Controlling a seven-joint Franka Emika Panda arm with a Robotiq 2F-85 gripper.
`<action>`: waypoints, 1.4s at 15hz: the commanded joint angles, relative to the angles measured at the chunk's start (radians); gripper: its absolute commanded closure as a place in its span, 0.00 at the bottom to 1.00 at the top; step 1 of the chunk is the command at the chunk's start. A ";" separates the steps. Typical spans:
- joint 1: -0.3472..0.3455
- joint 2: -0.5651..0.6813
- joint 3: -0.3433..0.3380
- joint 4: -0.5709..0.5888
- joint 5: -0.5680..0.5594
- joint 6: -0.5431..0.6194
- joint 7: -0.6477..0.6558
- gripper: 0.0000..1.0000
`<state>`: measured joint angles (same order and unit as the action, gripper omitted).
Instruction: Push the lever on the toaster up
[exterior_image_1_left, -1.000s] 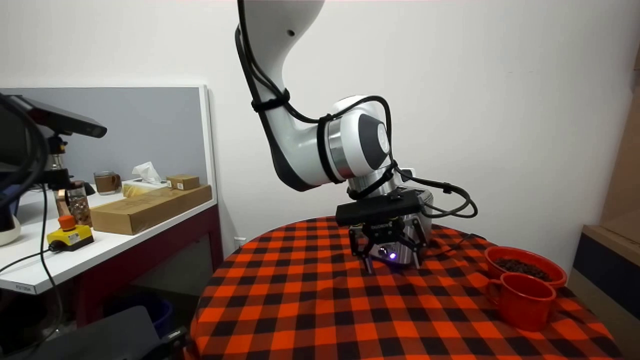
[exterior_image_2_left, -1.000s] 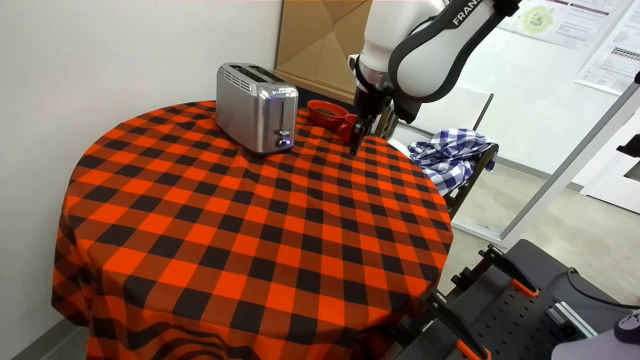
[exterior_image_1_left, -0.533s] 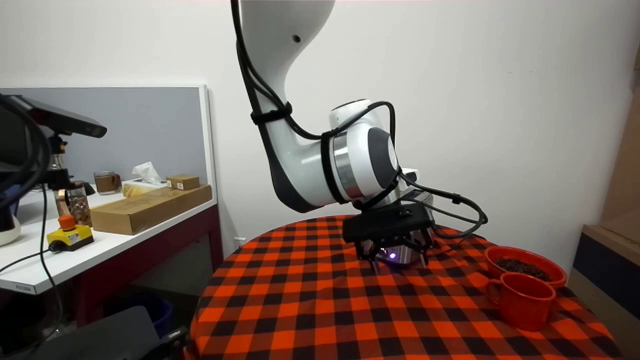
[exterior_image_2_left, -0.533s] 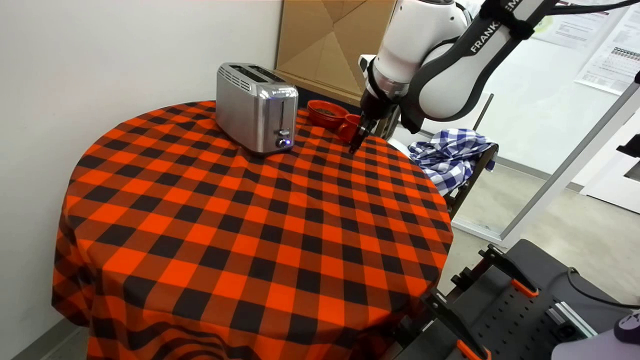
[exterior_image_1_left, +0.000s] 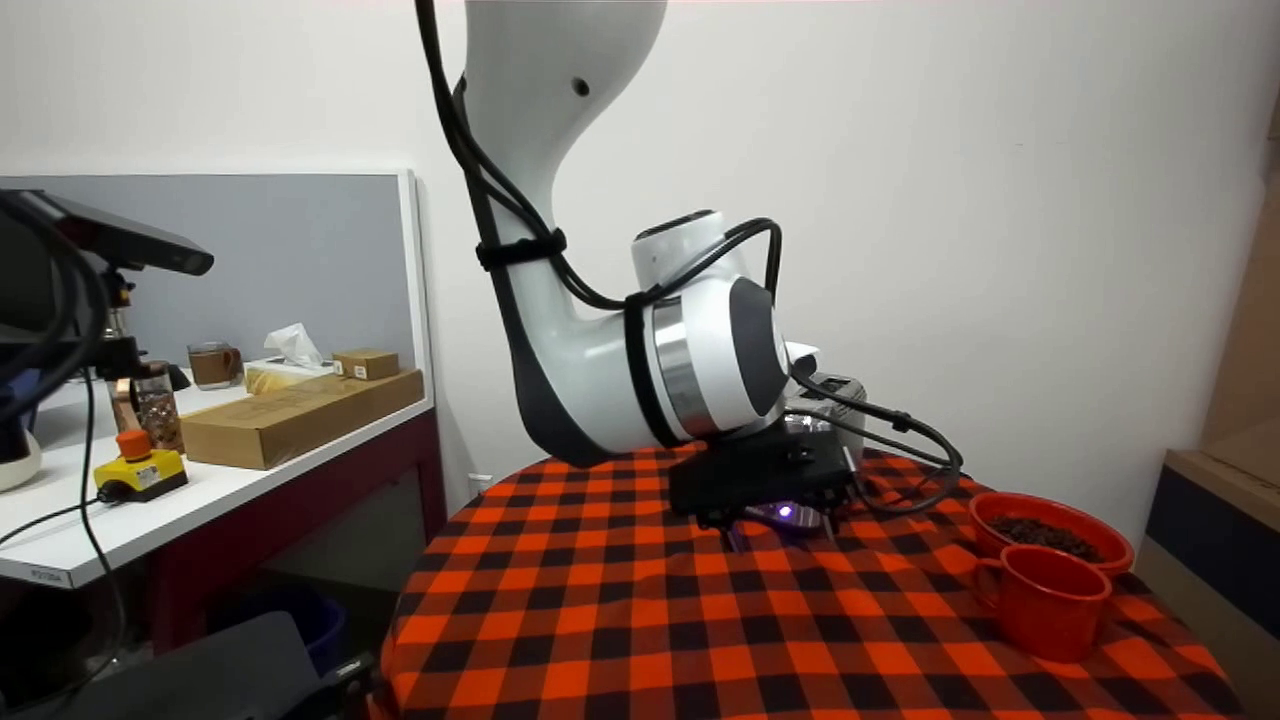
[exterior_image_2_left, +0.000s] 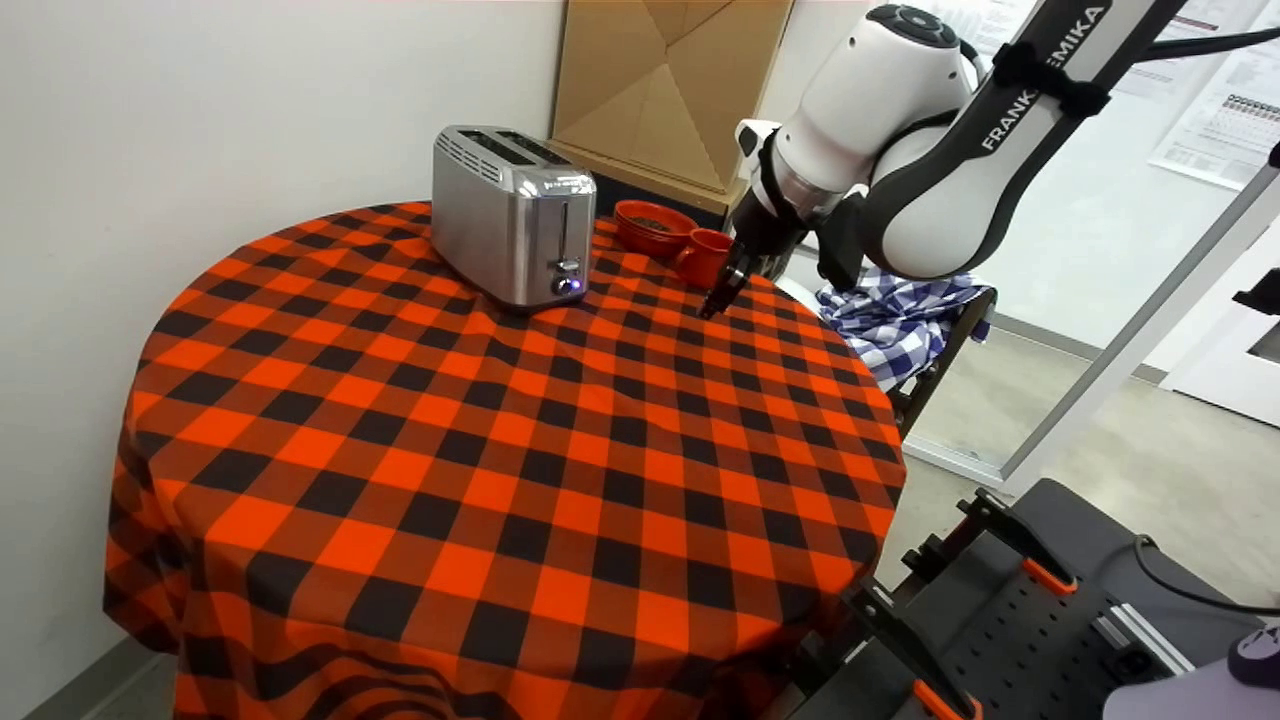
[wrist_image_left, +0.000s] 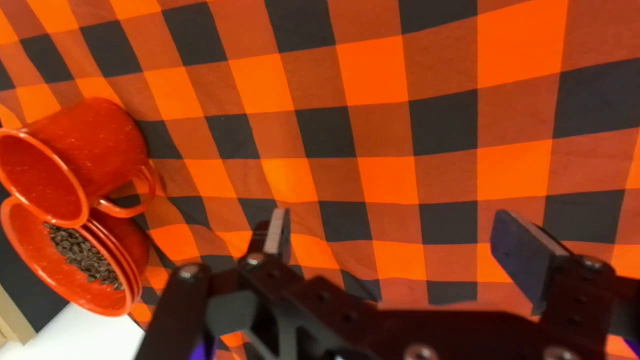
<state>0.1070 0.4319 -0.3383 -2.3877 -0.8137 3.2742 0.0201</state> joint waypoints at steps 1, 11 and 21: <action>0.031 0.039 0.008 0.019 0.023 0.019 0.026 0.00; 0.027 0.094 0.068 0.110 0.115 -0.083 0.058 0.00; 0.211 0.126 -0.108 0.100 0.107 -0.024 0.156 0.00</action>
<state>0.1690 0.5272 -0.3090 -2.2854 -0.6999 3.2014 0.0952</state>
